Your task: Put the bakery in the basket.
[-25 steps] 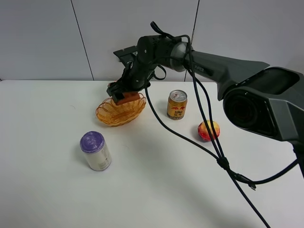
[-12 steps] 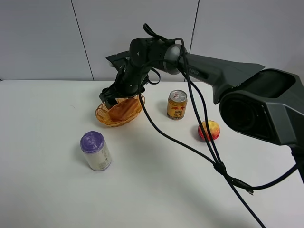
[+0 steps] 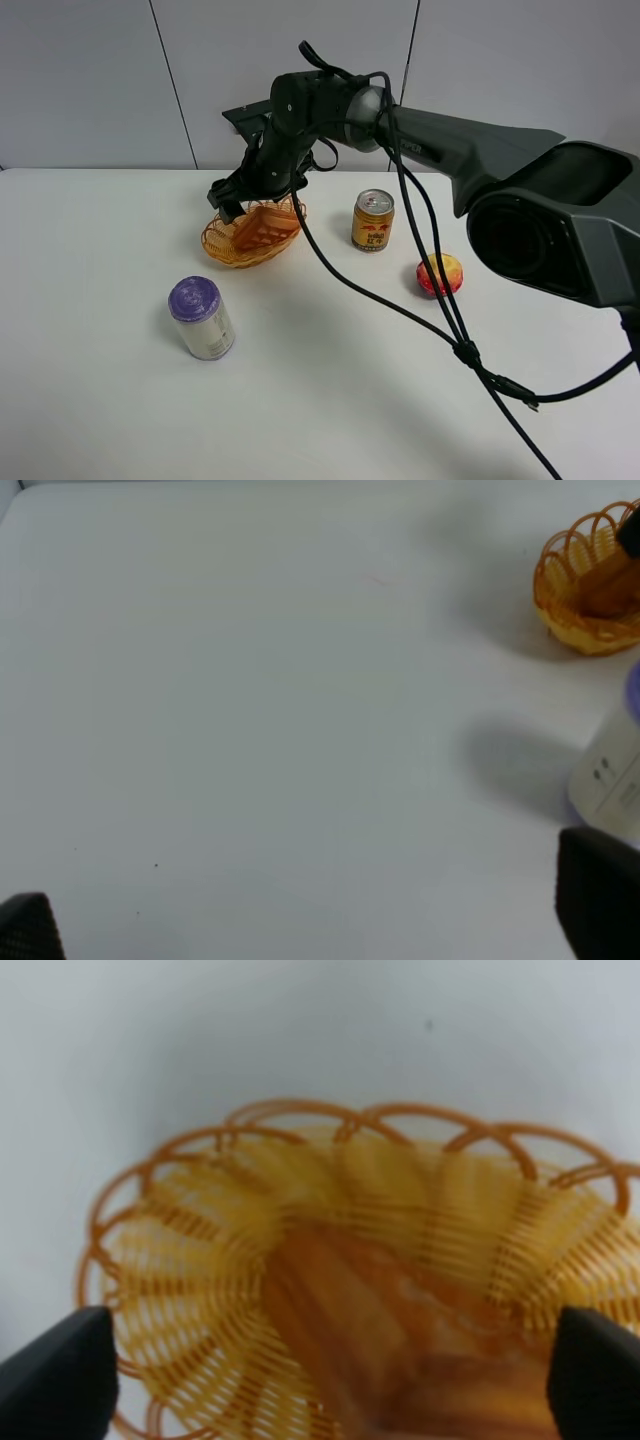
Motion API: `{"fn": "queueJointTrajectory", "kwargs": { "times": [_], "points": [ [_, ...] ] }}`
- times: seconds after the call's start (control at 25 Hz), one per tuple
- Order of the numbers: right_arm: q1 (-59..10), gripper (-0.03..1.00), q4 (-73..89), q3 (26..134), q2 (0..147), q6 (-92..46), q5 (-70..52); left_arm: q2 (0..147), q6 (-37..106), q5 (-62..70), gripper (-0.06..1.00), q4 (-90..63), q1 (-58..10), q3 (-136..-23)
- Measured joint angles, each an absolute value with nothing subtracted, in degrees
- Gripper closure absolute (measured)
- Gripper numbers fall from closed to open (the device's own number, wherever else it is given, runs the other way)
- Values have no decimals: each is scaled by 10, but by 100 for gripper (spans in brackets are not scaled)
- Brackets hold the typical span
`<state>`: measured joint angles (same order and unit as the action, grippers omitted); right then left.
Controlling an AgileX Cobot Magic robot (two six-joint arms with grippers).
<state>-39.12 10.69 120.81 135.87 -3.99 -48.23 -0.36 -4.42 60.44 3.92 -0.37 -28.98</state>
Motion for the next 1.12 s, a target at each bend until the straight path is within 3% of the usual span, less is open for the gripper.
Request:
{"fn": "queueJointTrajectory", "kwargs": {
  "times": [0.2, 0.72, 0.88, 1.12],
  "points": [
    [-392, 5, 75, 1208, 1283, -40, -479, -4, -44, 604, -5, 39, -4, -290],
    [-370, 5, 47, 1189, 1096, -40, -480, -4, -44, 604, -5, 39, -4, -290],
    [-350, 5, 47, 1100, 1022, -39, -445, -4, -44, 604, -5, 39, -4, -290],
    [-297, 5, 94, 853, 834, -41, -274, -4, -44, 604, -5, 39, -4, -290]
  ]
}}
